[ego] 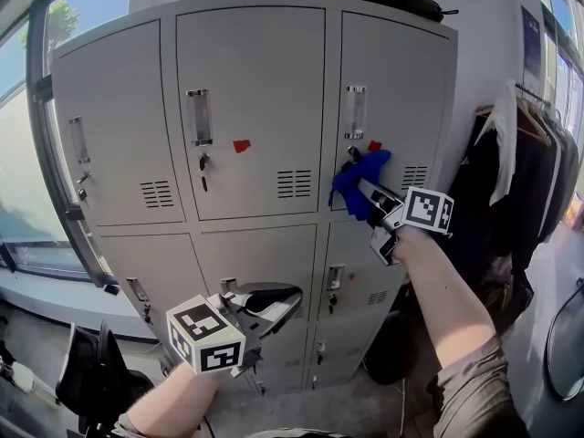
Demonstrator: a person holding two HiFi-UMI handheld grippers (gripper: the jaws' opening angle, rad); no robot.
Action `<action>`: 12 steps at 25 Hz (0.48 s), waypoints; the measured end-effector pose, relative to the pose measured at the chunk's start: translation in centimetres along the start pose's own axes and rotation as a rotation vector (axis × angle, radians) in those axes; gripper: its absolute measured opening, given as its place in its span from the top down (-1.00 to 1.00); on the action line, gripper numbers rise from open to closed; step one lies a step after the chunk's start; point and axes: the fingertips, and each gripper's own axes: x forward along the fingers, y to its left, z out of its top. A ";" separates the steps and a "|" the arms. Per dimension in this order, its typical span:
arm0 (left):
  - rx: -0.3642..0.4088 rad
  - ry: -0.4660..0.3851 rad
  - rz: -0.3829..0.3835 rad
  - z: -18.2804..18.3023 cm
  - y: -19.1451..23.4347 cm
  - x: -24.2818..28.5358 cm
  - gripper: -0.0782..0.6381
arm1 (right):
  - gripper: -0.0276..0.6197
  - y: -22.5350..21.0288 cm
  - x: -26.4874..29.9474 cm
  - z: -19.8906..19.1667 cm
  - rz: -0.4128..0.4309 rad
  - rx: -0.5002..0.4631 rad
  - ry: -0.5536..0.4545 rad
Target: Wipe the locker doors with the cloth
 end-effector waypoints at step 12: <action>-0.009 0.011 0.040 -0.8 1.6 0.9 0.76 | 0.74 -6.6 -5.7 4.4 -0.109 0.038 -0.098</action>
